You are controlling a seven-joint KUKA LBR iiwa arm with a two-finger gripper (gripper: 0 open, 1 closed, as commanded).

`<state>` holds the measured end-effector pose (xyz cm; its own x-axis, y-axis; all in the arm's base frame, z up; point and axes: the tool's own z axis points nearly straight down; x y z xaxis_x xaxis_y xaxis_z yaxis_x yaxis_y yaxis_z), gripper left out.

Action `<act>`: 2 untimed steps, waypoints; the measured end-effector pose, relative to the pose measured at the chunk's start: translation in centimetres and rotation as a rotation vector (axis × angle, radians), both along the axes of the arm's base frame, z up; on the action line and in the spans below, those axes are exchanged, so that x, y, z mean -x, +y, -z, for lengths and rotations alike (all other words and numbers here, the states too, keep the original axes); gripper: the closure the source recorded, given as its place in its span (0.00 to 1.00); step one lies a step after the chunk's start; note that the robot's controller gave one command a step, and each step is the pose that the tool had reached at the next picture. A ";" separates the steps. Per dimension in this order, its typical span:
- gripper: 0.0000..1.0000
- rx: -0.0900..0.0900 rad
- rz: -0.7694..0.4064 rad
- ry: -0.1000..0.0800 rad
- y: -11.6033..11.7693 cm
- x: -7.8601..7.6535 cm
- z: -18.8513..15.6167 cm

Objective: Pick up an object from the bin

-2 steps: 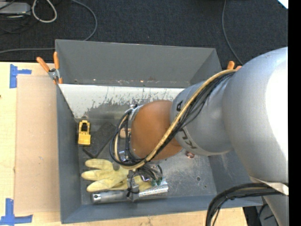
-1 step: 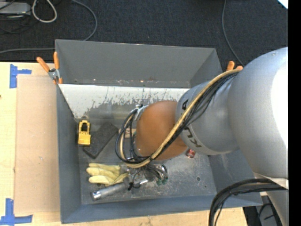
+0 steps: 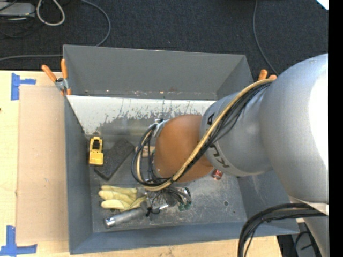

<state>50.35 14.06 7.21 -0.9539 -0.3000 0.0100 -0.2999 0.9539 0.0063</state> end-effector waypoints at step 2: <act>1.00 -0.001 0.005 -0.002 0.0 0.0 -1.9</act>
Offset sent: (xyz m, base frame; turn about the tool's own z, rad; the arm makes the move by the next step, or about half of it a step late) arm -0.0005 -0.0001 0.0188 0.0010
